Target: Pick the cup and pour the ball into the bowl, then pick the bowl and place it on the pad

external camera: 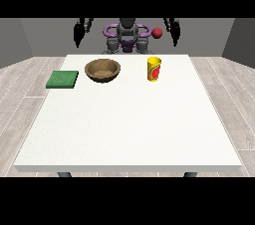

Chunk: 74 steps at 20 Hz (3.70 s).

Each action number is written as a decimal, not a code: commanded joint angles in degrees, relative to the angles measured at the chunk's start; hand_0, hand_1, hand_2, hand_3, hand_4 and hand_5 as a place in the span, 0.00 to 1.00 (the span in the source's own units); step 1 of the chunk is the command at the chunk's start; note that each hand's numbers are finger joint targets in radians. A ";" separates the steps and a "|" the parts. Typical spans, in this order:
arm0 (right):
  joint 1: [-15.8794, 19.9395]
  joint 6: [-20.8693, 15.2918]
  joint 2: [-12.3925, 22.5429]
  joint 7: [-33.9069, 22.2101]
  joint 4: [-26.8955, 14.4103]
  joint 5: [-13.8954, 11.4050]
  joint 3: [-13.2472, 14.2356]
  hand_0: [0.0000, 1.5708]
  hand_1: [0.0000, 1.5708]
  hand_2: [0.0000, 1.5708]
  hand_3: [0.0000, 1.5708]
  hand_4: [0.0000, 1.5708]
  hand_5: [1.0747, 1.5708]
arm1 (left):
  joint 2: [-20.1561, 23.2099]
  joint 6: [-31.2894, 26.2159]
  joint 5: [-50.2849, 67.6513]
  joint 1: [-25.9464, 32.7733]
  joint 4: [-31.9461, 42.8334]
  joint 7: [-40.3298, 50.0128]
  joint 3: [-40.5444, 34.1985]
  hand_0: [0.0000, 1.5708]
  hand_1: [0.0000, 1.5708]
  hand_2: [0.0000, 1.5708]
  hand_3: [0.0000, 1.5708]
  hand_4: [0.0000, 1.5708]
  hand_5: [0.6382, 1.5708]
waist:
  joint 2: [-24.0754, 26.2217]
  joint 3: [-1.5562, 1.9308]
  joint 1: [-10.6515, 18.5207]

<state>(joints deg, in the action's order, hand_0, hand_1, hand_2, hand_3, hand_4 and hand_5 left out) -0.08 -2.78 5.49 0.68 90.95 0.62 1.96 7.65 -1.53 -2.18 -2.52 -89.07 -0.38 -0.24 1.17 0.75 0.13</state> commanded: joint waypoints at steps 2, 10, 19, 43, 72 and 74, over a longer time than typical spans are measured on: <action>0.71 0.30 1.60 -2.97 3.78 0.26 0.37 0.00 0.00 0.00 0.00 0.56 0.92 | 1.65 -0.42 0.52 -0.68 -3.77 2.97 -0.71 0.00 0.00 0.00 0.00 0.42 0.99 | 10.19 -0.57 0.42; -6.63 -0.44 -1.65 -21.20 11.36 5.34 -2.40 0.00 0.00 0.00 0.00 0.55 0.92 | -6.44 2.90 10.73 3.56 -10.84 23.31 0.23 0.00 0.00 0.00 0.00 0.40 0.99 | 24.62 -0.76 -1.95; 0.93 -2.20 0.46 -25.50 23.55 6.63 0.63 0.00 0.00 0.00 0.00 0.48 0.96 | -7.42 9.90 4.52 -3.57 -18.35 22.24 3.91 0.00 0.00 0.00 0.00 0.38 0.98 | 9.08 -0.76 -2.57; 7.22 11.79 5.09 2.16 3.20 15.02 11.43 0.00 0.00 0.00 0.00 0.42 0.98 | -2.73 3.28 3.12 -14.80 23.44 -23.70 -7.59 0.00 0.00 0.00 0.00 0.01 0.86 | -14.48 -0.77 -6.87; 10.49 20.04 17.07 -4.20 -11.62 23.39 21.62 0.00 0.00 0.00 0.21 0.41 0.99 | -5.16 27.25 -15.29 -26.87 48.82 -24.37 0.20 0.82 0.82 1.00 1.00 0.90 0.87 | -2.46 -0.62 -6.74; 10.10 19.01 15.24 -6.04 -10.02 22.77 19.32 0.00 0.00 0.00 0.18 0.41 0.99 | -2.07 30.07 -19.70 -30.10 49.89 -20.79 1.85 0.83 0.83 1.00 1.00 0.89 0.91 | -1.25 -0.62 -8.17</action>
<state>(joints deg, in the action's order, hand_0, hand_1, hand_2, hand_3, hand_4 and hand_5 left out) 10.06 16.62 20.65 -3.31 83.10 23.46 21.62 4.67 23.40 -14.96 -29.27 -39.42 -28.36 -2.94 -3.60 0.14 -8.15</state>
